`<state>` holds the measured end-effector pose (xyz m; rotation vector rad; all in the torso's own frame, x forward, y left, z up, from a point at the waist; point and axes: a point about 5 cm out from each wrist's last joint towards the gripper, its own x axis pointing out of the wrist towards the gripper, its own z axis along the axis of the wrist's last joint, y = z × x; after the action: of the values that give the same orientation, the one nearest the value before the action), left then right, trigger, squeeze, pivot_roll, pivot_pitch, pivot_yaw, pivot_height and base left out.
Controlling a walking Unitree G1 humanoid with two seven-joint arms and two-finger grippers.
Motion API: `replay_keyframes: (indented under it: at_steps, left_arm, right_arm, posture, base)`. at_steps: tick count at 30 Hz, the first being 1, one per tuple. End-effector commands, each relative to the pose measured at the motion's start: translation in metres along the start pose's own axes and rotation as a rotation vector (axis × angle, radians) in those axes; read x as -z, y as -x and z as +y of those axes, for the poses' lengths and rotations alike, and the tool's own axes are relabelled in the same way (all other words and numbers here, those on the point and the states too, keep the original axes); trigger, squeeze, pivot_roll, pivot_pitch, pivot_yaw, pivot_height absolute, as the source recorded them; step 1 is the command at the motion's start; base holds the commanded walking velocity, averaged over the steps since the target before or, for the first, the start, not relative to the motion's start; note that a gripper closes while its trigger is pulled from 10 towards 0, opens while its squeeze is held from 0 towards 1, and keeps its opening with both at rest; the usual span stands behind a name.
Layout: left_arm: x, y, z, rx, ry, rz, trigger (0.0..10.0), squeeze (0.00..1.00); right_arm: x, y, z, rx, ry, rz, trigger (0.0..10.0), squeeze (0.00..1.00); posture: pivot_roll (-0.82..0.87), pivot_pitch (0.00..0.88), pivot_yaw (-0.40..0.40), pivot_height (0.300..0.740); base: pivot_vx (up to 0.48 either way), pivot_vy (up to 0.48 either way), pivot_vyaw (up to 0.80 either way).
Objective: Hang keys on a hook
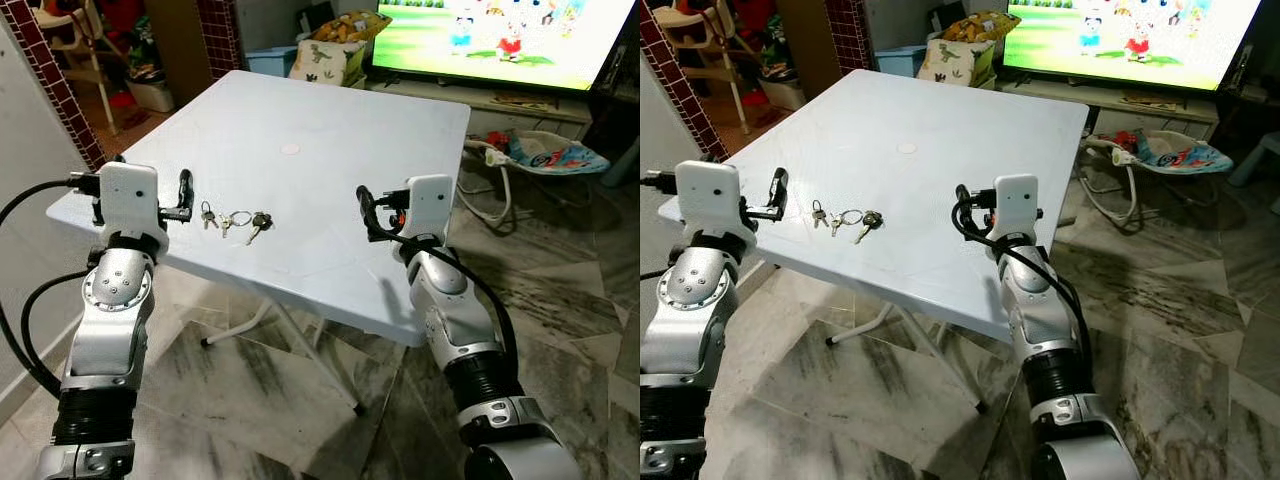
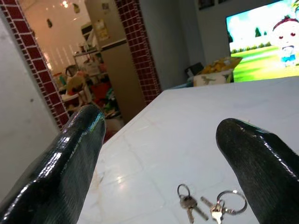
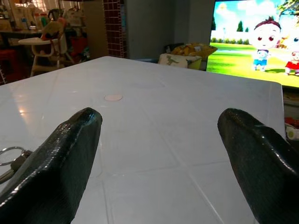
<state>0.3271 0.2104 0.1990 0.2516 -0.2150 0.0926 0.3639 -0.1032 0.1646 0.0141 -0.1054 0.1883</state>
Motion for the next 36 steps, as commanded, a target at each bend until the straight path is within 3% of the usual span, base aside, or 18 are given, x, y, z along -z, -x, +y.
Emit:
replay_keyframes:
  at_steps: [1,16,25,32,33,36]
  left_arm:
    - [0.002,-0.001,-0.001,-0.002,-0.004,0.006,10.0,0.0]
    - [0.031,0.0,-0.021,0.044,0.055,0.1,10.0,0.0]
    - [0.043,-0.001,-0.029,0.048,0.094,0.151,10.0,0.0]
    - [0.056,0.019,-0.037,0.06,0.115,0.196,10.0,0.0]
    - [0.06,0.038,-0.037,0.048,0.122,0.202,10.0,0.0]
    - [0.063,0.06,-0.035,0.022,0.133,0.221,10.0,0.0]
  right_arm:
    - [-0.007,-0.004,0.0,0.001,0.008,-0.029,10.0,0.0]
    - [-0.004,0.018,-0.028,0.121,0.035,-0.035,10.0,0.0]
    - [-0.007,0.032,-0.03,0.136,0.022,-0.015,10.0,0.0]
    - [-0.001,0.035,-0.03,0.112,0.031,0.012,10.0,0.0]
    - [0.002,0.035,-0.026,0.101,0.021,0.033,10.0,0.0]
    - [0.001,0.038,-0.018,0.073,0.019,0.042,10.0,0.0]
  posture:
    - [0.15,0.0,0.07,0.74]
    - [0.02,0.0,0.087,0.74]
    - [-0.02,0.0,0.067,0.74]
    - [0.03,0.0,0.055,0.74]
    - [0.04,0.0,0.052,0.74]
    - [0.03,0.0,0.051,0.74]
  base:
    - [0.0,0.0,0.0]
    - [0.0,0.0,0.0]
    - [0.0,0.0,-0.18]
    - [0.0,0.0,-0.49]
    - [0.0,0.0,0.0]
    - [0.0,0.0,0.0]
